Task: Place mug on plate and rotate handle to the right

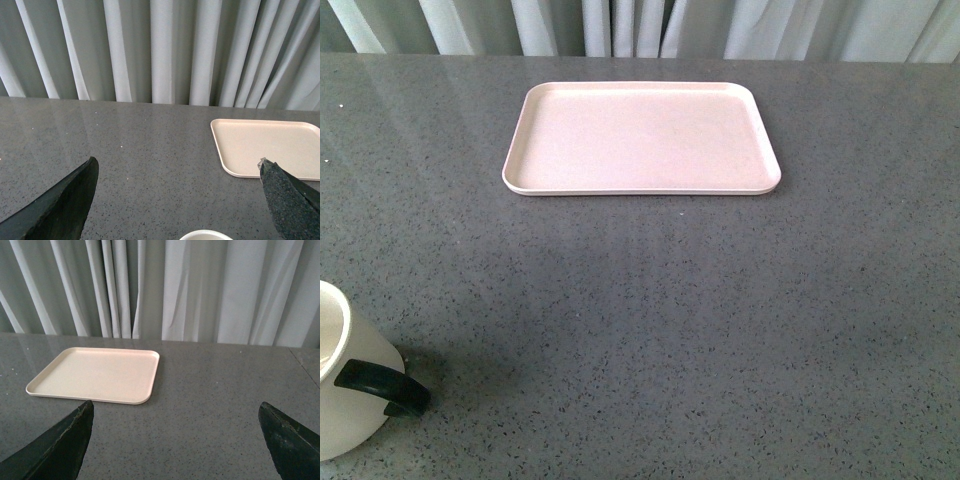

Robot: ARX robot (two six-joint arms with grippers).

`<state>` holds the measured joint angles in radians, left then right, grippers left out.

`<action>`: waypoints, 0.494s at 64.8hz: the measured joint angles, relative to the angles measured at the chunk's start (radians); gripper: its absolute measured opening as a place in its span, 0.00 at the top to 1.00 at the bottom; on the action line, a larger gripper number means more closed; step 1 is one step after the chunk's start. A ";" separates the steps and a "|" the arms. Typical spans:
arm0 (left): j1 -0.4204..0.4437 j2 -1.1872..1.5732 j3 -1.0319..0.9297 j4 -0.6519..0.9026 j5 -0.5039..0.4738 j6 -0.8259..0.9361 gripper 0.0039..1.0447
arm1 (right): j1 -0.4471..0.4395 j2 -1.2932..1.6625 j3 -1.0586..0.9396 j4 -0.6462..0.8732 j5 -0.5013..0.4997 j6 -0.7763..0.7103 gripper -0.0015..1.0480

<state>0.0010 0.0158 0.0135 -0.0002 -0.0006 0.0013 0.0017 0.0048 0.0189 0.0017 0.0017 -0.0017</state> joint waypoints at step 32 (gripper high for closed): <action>0.000 0.000 0.000 0.000 0.000 0.000 0.09 | 0.000 0.000 0.000 0.000 0.000 0.000 0.09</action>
<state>0.0010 0.0158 0.0135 -0.0002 -0.0006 0.0013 0.0017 0.0048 0.0189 0.0017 0.0017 -0.0017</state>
